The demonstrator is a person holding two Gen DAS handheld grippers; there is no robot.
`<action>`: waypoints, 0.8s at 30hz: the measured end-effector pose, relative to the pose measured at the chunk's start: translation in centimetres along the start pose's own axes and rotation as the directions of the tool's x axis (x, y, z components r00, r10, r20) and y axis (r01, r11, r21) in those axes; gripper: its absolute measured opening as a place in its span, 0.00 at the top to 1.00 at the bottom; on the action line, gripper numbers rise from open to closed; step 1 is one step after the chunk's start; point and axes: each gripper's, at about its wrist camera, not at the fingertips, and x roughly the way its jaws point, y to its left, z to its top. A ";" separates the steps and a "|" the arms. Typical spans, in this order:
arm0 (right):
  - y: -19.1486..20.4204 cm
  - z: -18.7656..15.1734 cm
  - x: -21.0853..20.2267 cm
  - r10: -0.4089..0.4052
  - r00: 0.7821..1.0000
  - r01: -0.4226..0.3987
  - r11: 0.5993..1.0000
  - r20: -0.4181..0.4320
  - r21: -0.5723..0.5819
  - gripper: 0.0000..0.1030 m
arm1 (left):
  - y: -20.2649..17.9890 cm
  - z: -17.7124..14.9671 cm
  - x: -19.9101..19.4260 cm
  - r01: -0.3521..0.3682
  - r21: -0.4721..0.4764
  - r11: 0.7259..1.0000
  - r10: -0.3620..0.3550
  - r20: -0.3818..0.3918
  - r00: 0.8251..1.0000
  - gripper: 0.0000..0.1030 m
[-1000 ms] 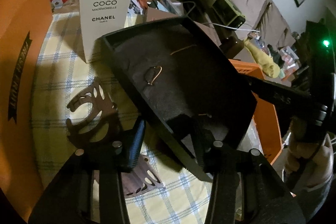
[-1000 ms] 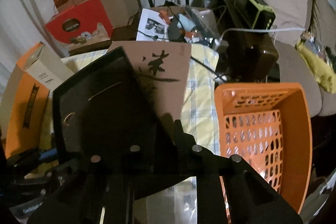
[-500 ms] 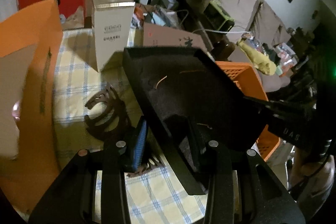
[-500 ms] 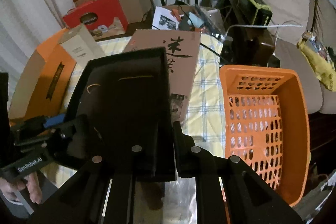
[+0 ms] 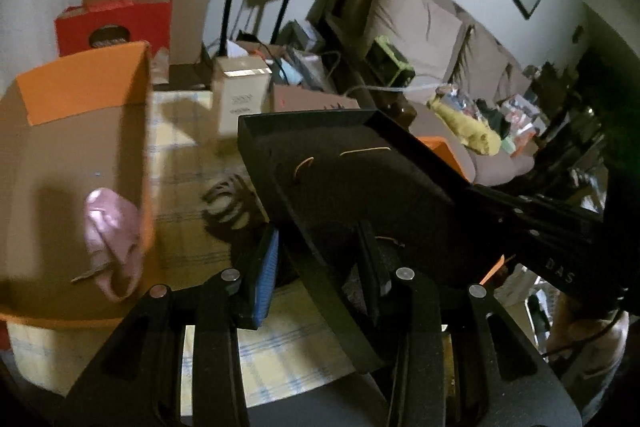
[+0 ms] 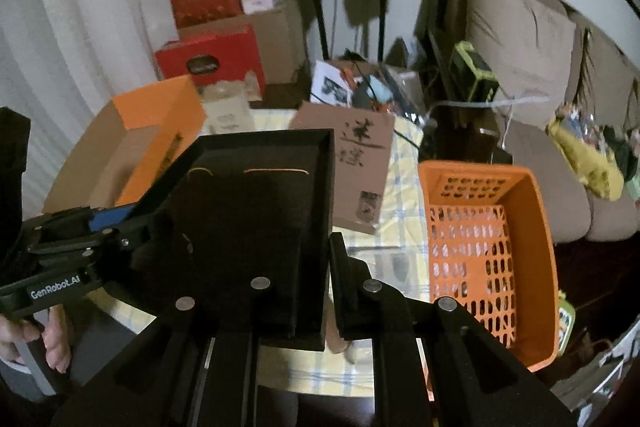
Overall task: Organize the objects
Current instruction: 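Carry the black tray with both grippers and lower it into the cardboard box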
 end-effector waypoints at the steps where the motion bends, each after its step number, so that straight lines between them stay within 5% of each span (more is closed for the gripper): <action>1: 0.7 0.1 -0.5 0.000 1.000 0.000 1.000 0.011 -0.011 0.88 | 0.4 0.0 -0.8 -0.003 -0.006 1.000 0.003 0.013 1.000 0.68; 12: 8.4 3.2 -1.9 0.063 0.993 -0.054 0.995 0.100 -0.089 0.88 | 6.0 2.0 -7.5 -0.077 -0.066 0.995 0.085 0.125 0.989 0.68; 24: 18.3 8.8 4.7 0.196 0.977 -0.185 0.974 0.080 -0.133 0.88 | 18.0 5.0 -9.3 -0.200 -0.200 0.959 0.226 0.115 0.967 0.68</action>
